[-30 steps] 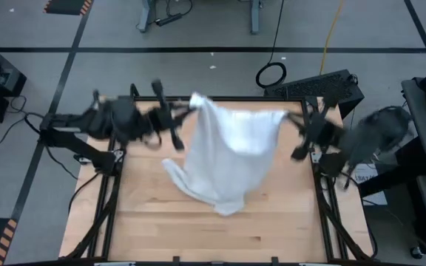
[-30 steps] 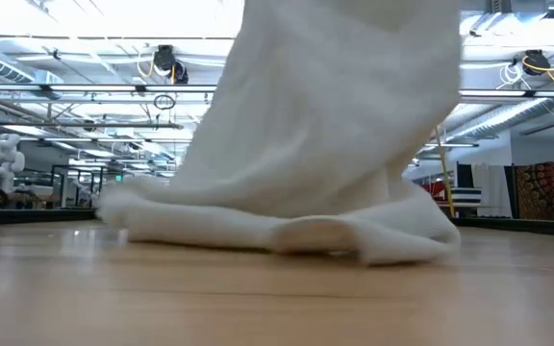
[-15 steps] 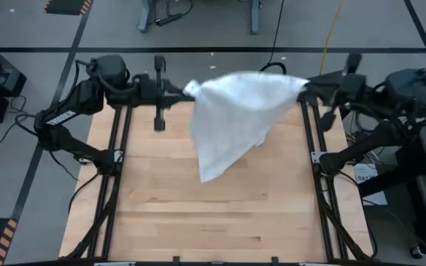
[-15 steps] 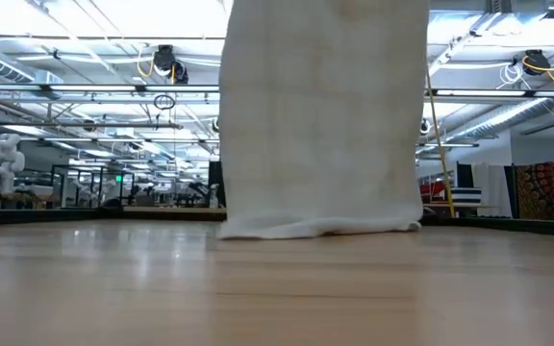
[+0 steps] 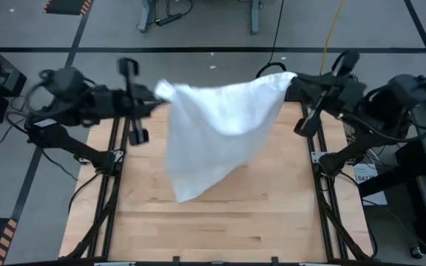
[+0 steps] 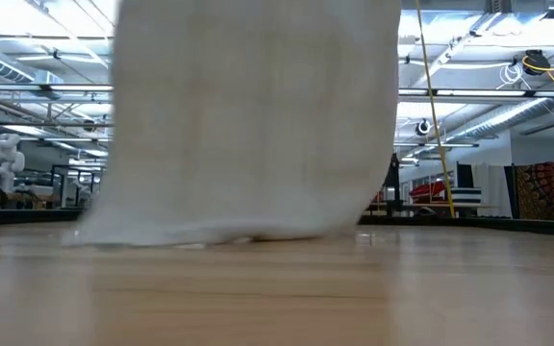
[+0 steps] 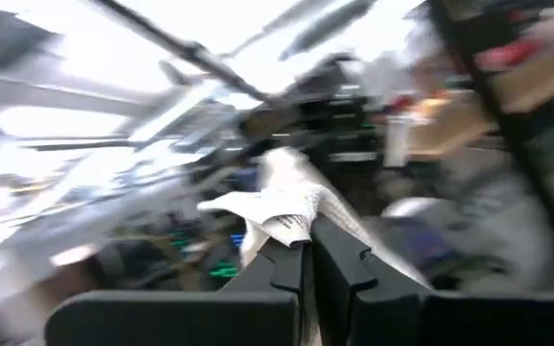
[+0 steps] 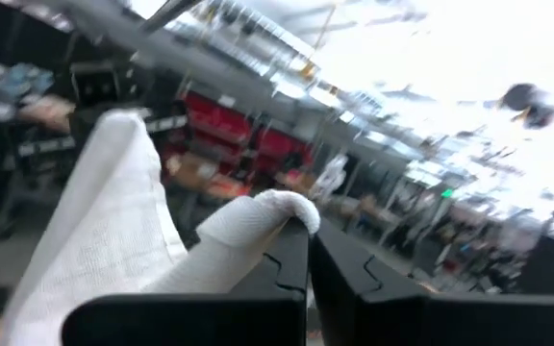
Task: Roll towel
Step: Roll the white towel
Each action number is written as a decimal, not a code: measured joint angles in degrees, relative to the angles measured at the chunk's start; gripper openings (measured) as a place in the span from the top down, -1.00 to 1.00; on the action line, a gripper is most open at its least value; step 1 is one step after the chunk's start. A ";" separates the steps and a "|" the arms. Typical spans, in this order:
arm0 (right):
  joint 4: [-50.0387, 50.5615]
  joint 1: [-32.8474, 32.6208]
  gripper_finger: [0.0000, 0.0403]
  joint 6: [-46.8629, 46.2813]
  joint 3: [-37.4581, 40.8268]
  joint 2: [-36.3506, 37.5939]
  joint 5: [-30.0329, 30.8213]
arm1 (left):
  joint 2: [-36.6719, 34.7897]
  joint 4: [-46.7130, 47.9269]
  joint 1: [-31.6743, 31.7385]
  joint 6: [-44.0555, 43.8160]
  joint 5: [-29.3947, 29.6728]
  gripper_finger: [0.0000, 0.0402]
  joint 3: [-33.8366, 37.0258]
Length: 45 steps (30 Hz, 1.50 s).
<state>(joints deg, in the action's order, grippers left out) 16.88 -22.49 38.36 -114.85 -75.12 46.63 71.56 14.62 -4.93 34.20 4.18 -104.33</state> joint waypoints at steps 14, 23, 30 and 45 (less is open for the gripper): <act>-18.31 -2.66 1.00 21.69 -0.04 -6.72 8.19 | -7.18 7.07 12.73 1.22 23.85 0.95 -0.02; 1.85 6.79 1.00 12.59 -0.02 -8.71 13.10 | -3.75 24.09 18.28 -5.40 22.94 0.95 0.07; 21.93 20.97 1.00 -2.41 -0.02 -8.58 4.28 | 1.58 24.86 26.57 -6.06 22.00 0.95 0.07; 25.51 49.36 1.00 -12.12 19.59 -9.19 -28.31 | 12.87 40.62 35.18 -17.92 16.44 0.95 0.07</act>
<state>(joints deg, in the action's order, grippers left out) 42.39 26.87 26.25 -95.26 -84.31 18.32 84.43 55.24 30.25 16.28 20.62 -104.27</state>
